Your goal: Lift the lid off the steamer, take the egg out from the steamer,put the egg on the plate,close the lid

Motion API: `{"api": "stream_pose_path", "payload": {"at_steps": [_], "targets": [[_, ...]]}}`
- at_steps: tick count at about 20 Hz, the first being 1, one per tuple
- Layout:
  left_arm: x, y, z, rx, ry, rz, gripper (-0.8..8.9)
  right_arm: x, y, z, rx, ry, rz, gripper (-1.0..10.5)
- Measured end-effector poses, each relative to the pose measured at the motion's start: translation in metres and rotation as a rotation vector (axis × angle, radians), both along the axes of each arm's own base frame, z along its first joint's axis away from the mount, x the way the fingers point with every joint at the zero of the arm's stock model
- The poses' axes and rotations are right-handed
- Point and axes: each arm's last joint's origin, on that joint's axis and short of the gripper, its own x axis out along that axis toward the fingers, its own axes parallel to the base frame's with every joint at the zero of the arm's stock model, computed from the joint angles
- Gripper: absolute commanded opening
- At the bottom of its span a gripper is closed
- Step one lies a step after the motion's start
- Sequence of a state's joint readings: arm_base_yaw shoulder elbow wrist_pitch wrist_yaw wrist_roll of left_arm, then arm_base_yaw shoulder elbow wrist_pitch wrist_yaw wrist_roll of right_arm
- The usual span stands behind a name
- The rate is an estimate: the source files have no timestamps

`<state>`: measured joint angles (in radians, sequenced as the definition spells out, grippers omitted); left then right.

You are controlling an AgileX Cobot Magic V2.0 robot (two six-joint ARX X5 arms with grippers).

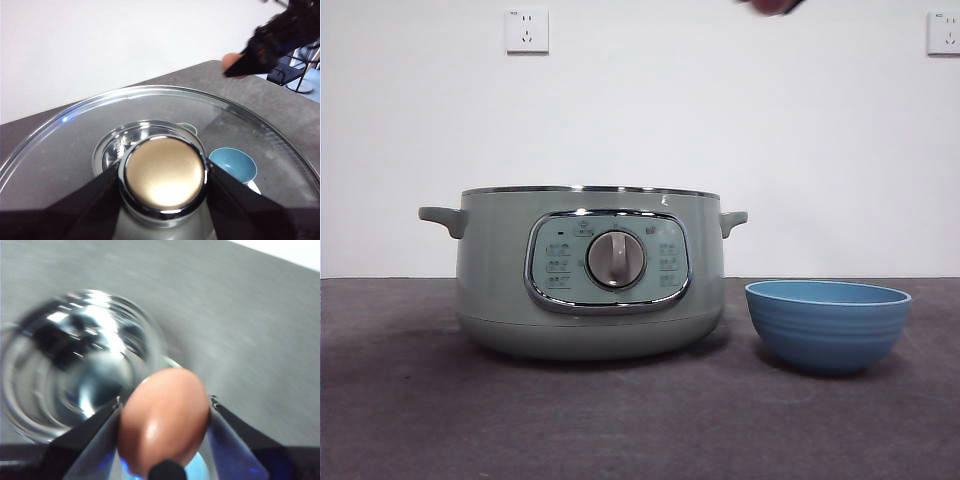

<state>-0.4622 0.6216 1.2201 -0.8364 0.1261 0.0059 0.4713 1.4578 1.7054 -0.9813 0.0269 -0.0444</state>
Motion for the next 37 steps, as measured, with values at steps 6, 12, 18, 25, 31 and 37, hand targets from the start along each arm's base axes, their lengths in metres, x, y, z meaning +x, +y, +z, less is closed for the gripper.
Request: {"api": "stream_pose_path", "payload": {"at_steps": [6,12,18,25,31,37], "targets": [[0.0,0.0,0.0,0.0,0.0,-0.001,-0.08,-0.001,-0.034,-0.022,0.011,0.1,-0.028,-0.2],[0.0,0.0,0.0,0.0,0.001,-0.003,-0.08,0.011,-0.029,-0.105,0.032,0.24,0.028,-0.2],[0.0,0.0,0.0,-0.001,0.001,-0.004,-0.08,0.01,-0.03,-0.158,0.03,0.262,0.032,-0.2],[0.0,0.0,0.0,-0.001,0.001,-0.007,-0.08,0.011,-0.029,-0.194,0.029,0.271,0.034,-0.2],[0.001,-0.001,0.0,0.0,0.003,-0.007,-0.08,0.023,-0.017,-0.223,-0.005,0.336,0.063,-0.2],[0.001,-0.001,0.0,0.0,0.003,-0.007,-0.08,0.029,-0.012,-0.242,-0.025,0.384,0.071,-0.2]]}}
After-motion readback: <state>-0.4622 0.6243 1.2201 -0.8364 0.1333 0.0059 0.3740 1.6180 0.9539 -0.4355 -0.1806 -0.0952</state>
